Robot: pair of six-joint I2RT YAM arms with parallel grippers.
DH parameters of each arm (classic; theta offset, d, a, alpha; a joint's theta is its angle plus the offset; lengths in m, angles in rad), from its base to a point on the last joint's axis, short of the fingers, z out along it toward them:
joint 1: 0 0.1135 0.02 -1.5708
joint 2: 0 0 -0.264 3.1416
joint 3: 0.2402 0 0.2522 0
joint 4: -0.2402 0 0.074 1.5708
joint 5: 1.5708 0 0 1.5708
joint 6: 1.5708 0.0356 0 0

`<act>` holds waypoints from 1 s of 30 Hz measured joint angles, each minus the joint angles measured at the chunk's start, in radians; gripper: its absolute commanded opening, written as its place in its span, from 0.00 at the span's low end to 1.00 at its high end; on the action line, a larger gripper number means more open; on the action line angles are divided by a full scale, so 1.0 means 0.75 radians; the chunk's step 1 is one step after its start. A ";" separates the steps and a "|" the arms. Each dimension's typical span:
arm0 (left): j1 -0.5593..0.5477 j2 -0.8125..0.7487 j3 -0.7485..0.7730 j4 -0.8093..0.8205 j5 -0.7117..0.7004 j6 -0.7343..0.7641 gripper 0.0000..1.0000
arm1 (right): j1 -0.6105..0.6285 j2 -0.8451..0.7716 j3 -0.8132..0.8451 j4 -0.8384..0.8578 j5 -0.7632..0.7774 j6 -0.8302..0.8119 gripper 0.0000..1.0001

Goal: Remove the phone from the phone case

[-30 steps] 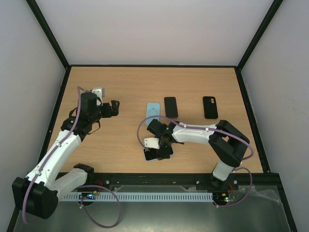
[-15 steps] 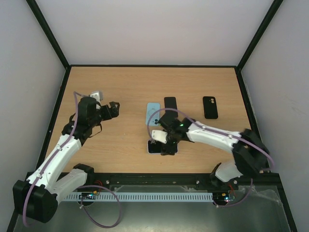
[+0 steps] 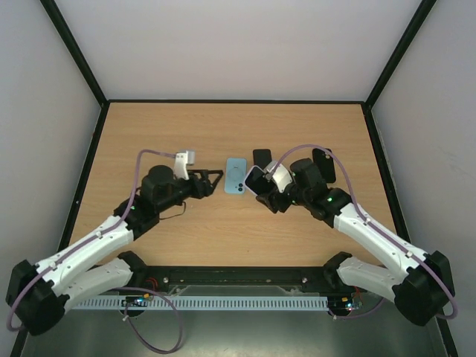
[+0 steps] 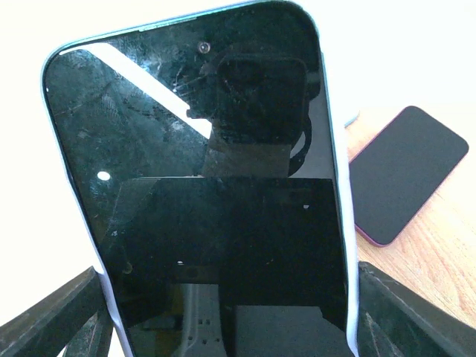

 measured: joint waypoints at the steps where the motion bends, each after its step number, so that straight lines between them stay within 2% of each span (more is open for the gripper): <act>1: -0.053 0.016 0.004 0.039 -0.018 -0.009 0.70 | -0.005 -0.014 -0.007 0.011 0.002 0.019 0.51; 6: -0.231 0.241 0.118 0.140 -0.090 -0.050 0.66 | -0.005 -0.064 -0.032 0.063 0.016 0.086 0.47; 11: -0.352 0.489 0.282 0.156 -0.176 -0.066 0.53 | -0.005 -0.076 -0.047 0.105 0.034 0.130 0.44; 22: -0.407 0.716 0.328 0.258 -0.173 -0.151 0.29 | -0.005 -0.084 -0.074 0.149 0.102 0.196 0.44; 25: -0.410 0.743 0.333 0.294 -0.162 -0.157 0.18 | -0.005 -0.091 -0.084 0.154 0.117 0.203 0.44; 29: -0.410 0.757 0.335 0.336 -0.127 -0.145 0.06 | -0.009 -0.092 -0.091 0.158 0.120 0.205 0.49; 30: -0.408 0.757 0.335 0.341 -0.110 -0.133 0.04 | -0.012 -0.094 -0.091 0.158 0.114 0.206 0.58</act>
